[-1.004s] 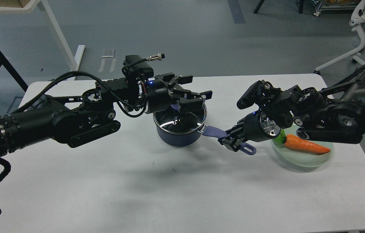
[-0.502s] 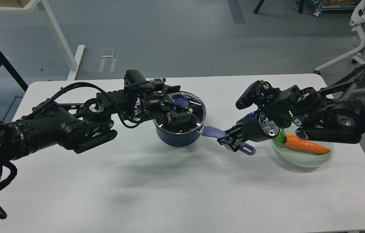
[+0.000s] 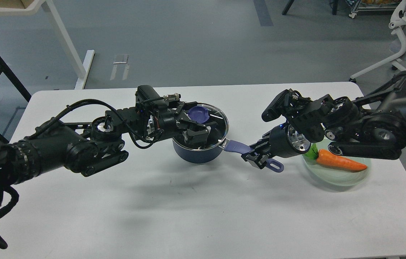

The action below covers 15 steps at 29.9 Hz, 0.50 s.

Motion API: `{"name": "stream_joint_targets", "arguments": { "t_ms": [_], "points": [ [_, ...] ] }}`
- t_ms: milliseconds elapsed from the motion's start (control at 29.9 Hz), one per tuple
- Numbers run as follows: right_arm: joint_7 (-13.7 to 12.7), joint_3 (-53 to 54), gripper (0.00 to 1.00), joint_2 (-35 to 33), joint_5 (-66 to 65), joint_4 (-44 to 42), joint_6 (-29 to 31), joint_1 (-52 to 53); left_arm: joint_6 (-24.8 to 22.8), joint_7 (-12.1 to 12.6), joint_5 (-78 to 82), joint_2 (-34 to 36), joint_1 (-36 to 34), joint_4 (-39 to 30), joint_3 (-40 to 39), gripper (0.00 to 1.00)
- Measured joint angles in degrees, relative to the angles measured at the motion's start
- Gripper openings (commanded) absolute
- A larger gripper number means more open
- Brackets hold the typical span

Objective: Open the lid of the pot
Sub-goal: 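Close the left gripper on the purple lid knob, then lift the glass lid off the pot and set it down beside the pot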

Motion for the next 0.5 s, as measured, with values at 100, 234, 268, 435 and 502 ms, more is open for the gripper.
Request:
{"name": "stream_joint_targets", "arguments": {
  "t_ms": [100, 234, 268, 435, 502],
  "points": [
    [0.01, 0.00, 0.19, 0.01, 0.00, 0.01, 0.00, 0.15, 0.30, 0.00, 0.00, 0.01, 0.00, 0.00, -0.02, 0.82],
    [0.01, 0.00, 0.20, 0.03, -0.01, 0.02, 0.00, 0.23, 0.39, -0.09, 0.03, 0.14, 0.01, 0.20, -0.06, 0.61],
    [0.01, -0.01, 0.20, 0.03, -0.01, 0.02, 0.00, 0.24, 0.41, -0.10, 0.04, 0.14, 0.01, 0.30, -0.07, 0.57],
    [0.01, -0.01, 0.20, 0.03, -0.01, 0.02, 0.00, 0.26, 0.46, -0.15, 0.05, 0.14, 0.03, 0.45, -0.09, 0.43],
    [0.00, -0.01, 0.20, 0.03, -0.01, 0.02, 0.01, 0.26, 0.46, -0.20, -0.02, 0.13, 0.03, 0.45, -0.08, 0.43]
  ]
}}
